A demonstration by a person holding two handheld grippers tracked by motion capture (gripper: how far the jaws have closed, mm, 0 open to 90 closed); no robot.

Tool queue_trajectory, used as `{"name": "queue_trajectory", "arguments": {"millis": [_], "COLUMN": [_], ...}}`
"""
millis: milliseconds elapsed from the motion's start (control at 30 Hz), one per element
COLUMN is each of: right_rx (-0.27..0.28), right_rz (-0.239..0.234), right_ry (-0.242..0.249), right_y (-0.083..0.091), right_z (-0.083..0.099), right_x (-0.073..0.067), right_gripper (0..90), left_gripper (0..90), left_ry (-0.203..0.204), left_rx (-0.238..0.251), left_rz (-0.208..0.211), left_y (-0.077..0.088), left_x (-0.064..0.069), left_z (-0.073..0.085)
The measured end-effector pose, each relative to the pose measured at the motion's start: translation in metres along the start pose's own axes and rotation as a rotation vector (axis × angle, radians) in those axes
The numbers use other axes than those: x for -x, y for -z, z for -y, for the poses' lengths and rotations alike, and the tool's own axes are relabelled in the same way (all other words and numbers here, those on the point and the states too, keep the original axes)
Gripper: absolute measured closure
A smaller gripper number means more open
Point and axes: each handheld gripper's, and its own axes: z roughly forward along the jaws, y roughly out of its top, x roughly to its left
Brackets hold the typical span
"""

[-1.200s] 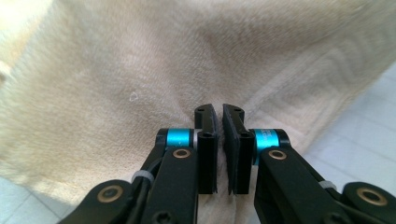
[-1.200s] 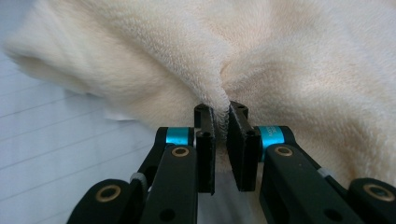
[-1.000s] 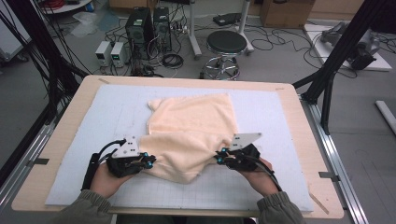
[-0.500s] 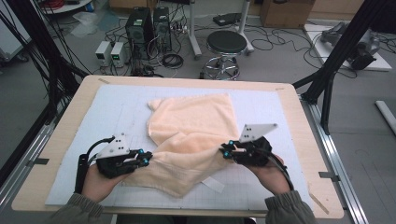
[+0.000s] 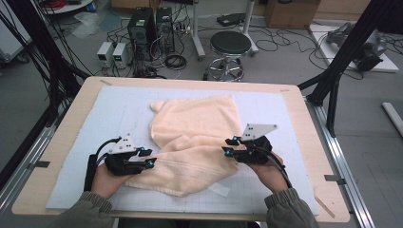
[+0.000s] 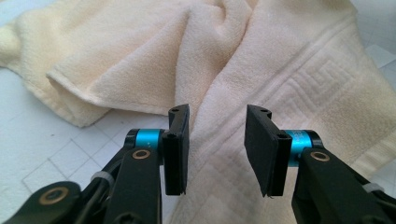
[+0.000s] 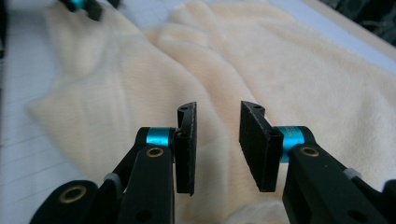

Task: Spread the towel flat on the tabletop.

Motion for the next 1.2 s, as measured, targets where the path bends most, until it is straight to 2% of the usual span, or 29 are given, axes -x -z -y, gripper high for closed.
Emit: {"name": "queue_trajectory", "arguments": {"millis": [100, 200, 367, 433, 500, 567, 633, 700, 767, 867, 1033, 1200], "right_rx": [0.022, -0.016, -0.077, -0.104, -0.166, -0.186, -0.177, -0.18, -0.176, -0.166, -0.125, -0.085], "right_rz": [-0.041, -0.067, -0.116, -0.125, -0.12, -0.121, -0.13, -0.145, -0.161, -0.179, -0.2, -0.198], "right_ry": [0.027, 0.044, 0.0, 0.0, 0.029, 0.044, 0.043, 0.027, 0.03, 0.012, 0.062, 0.119], "right_y": [0.009, 0.003, -0.017, -0.027, -0.038, -0.047, -0.05, -0.05, -0.05, -0.043, -0.012, 0.019], "right_z": [0.005, 0.016, 0.041, 0.047, 0.049, 0.049, 0.047, 0.046, 0.045, 0.042, 0.026, 0.01], "right_x": [-0.017, -0.028, -0.034, -0.036, -0.037, -0.037, -0.034, -0.032, -0.031, -0.032, -0.047, -0.068], "right_gripper": [66.1, 63.4, 58.9, 57.6, 58.2, 62.5, 70.3, 82.6, 85.7, 86.3, 86.2, 86.2], "left_gripper": [59.2, 58.8, 54.7, 54.7, 56.6, 61.6, 67.8, 75.7, 83.0, 85.0, 85.1, 85.2], "left_ry": [-0.019, -0.038, -0.07, -0.074, -0.076, -0.068, -0.065, -0.076, -0.087, -0.092, -0.094, -0.143], "left_rx": [0.017, 0.01, -0.065, -0.098, -0.117, -0.122, -0.126, -0.129, -0.13, -0.107, -0.035, -0.006], "left_rz": [0.003, 0.005, 0.032, 0.044, 0.053, 0.07, 0.079, 0.078, 0.07, 0.068, 0.067, 0.08], "left_y": [0.004, 0.004, -0.008, -0.015, -0.022, -0.023, -0.023, -0.021, -0.018, -0.007, 0.024, 0.053], "left_x": [0.002, 0.005, 0.008, 0.008, 0.01, 0.009, 0.01, 0.012, 0.015, 0.021, 0.039, 0.066], "left_z": [0.001, 0.004, 0.013, 0.017, 0.019, 0.019, 0.019, 0.017, 0.015, 0.01, 0.004, -0.005]}}
